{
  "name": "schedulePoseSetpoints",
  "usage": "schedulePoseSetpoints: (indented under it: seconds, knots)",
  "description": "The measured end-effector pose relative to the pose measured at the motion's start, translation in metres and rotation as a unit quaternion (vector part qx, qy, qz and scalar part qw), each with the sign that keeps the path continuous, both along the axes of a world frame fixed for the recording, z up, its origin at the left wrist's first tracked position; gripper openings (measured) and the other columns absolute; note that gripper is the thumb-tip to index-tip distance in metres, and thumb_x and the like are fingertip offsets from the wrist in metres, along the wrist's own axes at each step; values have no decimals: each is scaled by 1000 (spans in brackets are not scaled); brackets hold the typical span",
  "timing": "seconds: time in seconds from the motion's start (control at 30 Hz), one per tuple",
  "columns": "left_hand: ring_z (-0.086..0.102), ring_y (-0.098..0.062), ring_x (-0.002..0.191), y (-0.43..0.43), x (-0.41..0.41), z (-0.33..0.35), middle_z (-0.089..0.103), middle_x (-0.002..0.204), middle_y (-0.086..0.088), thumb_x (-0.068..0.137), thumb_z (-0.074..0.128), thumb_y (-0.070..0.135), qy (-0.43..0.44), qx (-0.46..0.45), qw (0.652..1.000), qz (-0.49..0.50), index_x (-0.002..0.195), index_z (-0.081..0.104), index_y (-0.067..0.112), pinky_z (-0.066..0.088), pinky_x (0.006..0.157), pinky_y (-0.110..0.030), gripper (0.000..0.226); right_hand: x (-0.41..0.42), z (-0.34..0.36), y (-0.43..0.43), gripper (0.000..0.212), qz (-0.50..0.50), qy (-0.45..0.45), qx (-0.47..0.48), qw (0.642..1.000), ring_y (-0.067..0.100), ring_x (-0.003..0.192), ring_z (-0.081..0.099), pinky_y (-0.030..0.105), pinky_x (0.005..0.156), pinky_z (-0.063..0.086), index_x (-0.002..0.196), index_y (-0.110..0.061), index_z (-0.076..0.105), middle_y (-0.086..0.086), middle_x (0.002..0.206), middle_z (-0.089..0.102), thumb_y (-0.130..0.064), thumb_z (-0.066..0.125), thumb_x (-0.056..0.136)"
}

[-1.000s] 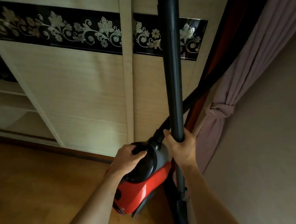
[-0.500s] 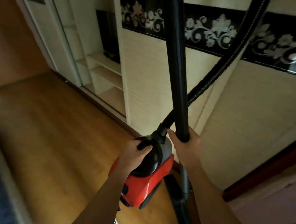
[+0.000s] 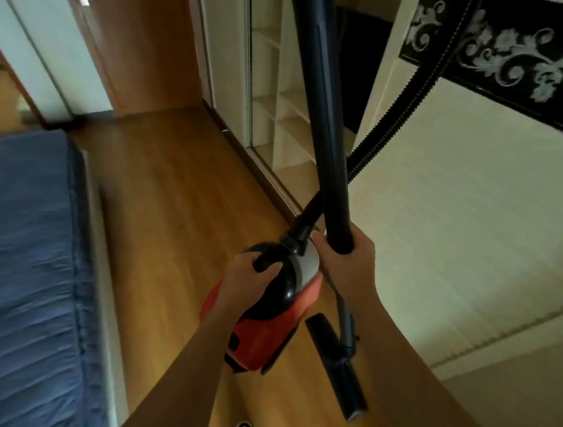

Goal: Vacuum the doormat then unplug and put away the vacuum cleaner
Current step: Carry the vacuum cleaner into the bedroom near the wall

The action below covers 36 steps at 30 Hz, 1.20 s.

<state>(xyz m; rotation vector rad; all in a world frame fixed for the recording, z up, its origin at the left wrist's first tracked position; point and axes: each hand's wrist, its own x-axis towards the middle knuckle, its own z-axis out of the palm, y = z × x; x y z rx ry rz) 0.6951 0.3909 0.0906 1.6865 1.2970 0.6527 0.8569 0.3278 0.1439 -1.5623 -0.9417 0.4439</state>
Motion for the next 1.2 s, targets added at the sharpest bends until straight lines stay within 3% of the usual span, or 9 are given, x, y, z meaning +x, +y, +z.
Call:
schedulePoseSetpoints:
  seconds: [0.13, 0.27, 0.37, 0.5, 0.6, 0.8, 0.97, 1.1, 1.2]
  knots:
    - [57, -7, 50, 57, -29, 0, 59, 57, 5, 91, 67, 34, 10, 11, 999, 35, 67, 62, 20, 42, 47, -26, 28, -27, 0, 69, 33, 48, 2, 15, 999, -11, 65, 59, 3, 61, 44, 74, -34, 57, -14, 69, 59, -11, 79, 85]
    - [64, -26, 62, 102, -51, -1, 66, 70, -12, 89, 67, 41, 31, 25, 996, 81, 80, 67, 7, 50, 55, -44, 35, -41, -8, 130, 34, 85, -17, 12, 996, 1, 58, 54, 11, 58, 45, 70, -31, 54, -11, 61, 53, -15, 80, 85]
    - [63, -27, 57, 139, -64, -5, 65, 65, -12, 87, 69, 43, 43, 27, 992, 118, 76, 66, 6, 50, 56, -48, 39, -48, -14, 173, 36, 121, -34, 29, 992, 7, 54, 53, 16, 56, 47, 67, -31, 52, -13, 57, 52, -16, 79, 86]
    - [66, -21, 61, 187, -70, -8, 68, 68, -7, 87, 70, 40, 55, 13, 985, 166, 80, 70, 10, 55, 61, -44, 31, -46, -27, 236, 34, 154, -29, 9, 988, 18, 59, 58, 34, 59, 53, 68, -31, 53, -9, 61, 55, -21, 79, 87]
    - [65, -19, 57, 228, -65, -13, 68, 64, -4, 88, 71, 36, 52, 4, 981, 186, 78, 71, 14, 56, 58, -41, 24, -39, -35, 289, 37, 179, -25, 11, 983, 3, 56, 54, 16, 57, 47, 67, -34, 51, -16, 59, 55, -20, 79, 87]
    - [60, -1, 49, 337, -36, -14, 61, 60, 9, 92, 67, 35, 69, -11, 974, 216, 79, 66, 24, 41, 45, -12, 17, -9, -32, 413, 44, 242, 43, 10, 969, 2, 48, 48, 12, 51, 41, 60, -23, 46, -15, 50, 48, -11, 76, 89]
    - [62, -6, 56, 425, -5, -12, 63, 66, 9, 92, 67, 38, 63, -13, 970, 235, 84, 65, 26, 43, 47, -14, 15, 24, -33, 518, 45, 272, 38, -2, 962, 10, 54, 50, 30, 58, 46, 56, -38, 50, -11, 55, 47, -26, 80, 87]
    - [59, -7, 48, 483, 7, -6, 59, 54, 7, 92, 66, 38, 70, -3, 966, 249, 72, 63, 28, 47, 48, -26, 22, 35, -31, 580, 25, 300, 39, 4, 953, 15, 67, 66, 41, 66, 58, 66, -43, 62, -6, 65, 62, -42, 78, 85]
    - [56, -3, 46, 519, 10, -3, 55, 49, 12, 91, 67, 38, 69, 2, 961, 267, 65, 58, 34, 39, 47, -18, 28, 37, -31, 620, 17, 324, 44, 1, 945, 16, 75, 71, 47, 75, 61, 72, -44, 66, -6, 71, 69, -55, 76, 79]
